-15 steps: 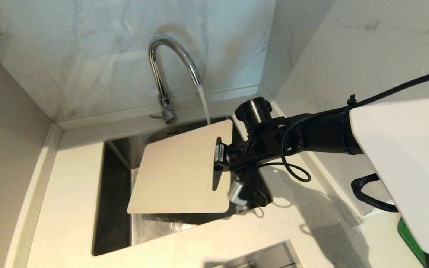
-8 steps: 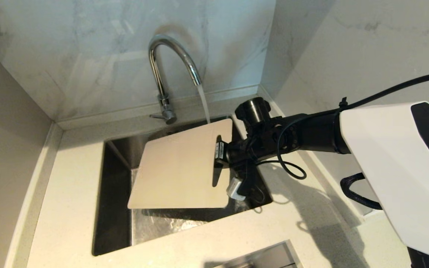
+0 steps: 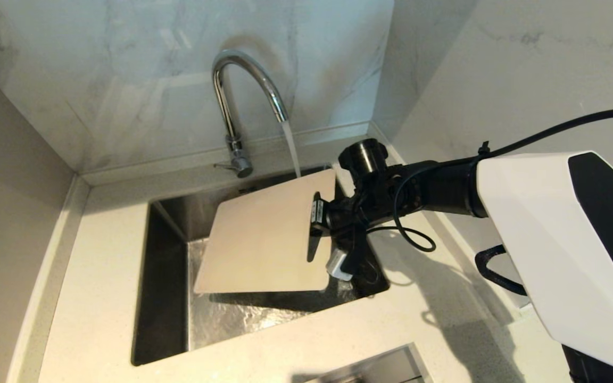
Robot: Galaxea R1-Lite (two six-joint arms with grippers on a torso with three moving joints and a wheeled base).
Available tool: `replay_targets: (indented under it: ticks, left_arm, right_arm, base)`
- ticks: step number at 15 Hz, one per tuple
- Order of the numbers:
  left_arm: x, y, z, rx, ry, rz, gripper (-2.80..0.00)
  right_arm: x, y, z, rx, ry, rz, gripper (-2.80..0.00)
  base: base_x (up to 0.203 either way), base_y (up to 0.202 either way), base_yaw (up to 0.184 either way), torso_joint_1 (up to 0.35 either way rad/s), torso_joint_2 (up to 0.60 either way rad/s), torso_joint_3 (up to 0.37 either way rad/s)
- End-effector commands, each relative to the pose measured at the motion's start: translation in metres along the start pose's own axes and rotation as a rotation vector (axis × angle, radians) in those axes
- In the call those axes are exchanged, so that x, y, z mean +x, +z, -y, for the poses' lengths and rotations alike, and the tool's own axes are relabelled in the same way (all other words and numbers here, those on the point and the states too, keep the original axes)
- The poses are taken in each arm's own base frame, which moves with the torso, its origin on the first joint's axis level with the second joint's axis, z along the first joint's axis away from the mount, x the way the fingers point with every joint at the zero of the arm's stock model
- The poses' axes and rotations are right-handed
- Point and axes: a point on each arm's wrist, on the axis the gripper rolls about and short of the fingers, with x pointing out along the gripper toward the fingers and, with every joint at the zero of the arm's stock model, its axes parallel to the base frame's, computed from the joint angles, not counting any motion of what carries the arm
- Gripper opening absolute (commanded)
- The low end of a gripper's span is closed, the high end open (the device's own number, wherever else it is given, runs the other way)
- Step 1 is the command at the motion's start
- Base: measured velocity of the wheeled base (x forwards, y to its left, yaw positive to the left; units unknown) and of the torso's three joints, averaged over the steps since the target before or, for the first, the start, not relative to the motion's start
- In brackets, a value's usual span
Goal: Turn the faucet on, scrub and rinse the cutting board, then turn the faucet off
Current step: Scrub the cutting board underwater
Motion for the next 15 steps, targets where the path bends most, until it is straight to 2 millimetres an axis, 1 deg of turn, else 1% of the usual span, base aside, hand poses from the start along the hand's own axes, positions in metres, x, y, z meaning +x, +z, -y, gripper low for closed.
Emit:
replay_targets:
  ticks: [1,5,10,15]
  left_arm:
    - [0.0,0.0,0.0,-0.001,0.001,0.0,-2.8]
    - [0.0,0.0,0.0,-0.001,0.001,0.0,-2.8]
    - [0.0,0.0,0.0,-0.001,0.001,0.0,-2.8]
    - [0.0,0.0,0.0,-0.001,0.001,0.0,-2.8]
  right_arm:
    - [0.004,-0.002,-0.008,-0.003,0.009,0.004,-2.8]
    - [0.002,-0.005,-0.015,0.003,0.017,-0.001,-2.8]
    - [-0.007,-0.016,-0.034,0.006,0.043,-0.032,-2.8]
    - [-0.008,-0.023,-0.032,-0.008,0.032,-0.056,-2.8]
  base:
    - [0.0,0.0,0.0,0.0,0.0,0.0]
    - [0.0,0.0,0.0,0.0,0.0,0.0]
    - [0.0,0.0,0.0,0.0,0.0,0.0]
    - [0.0,0.0,0.0,0.0,0.0,0.0]
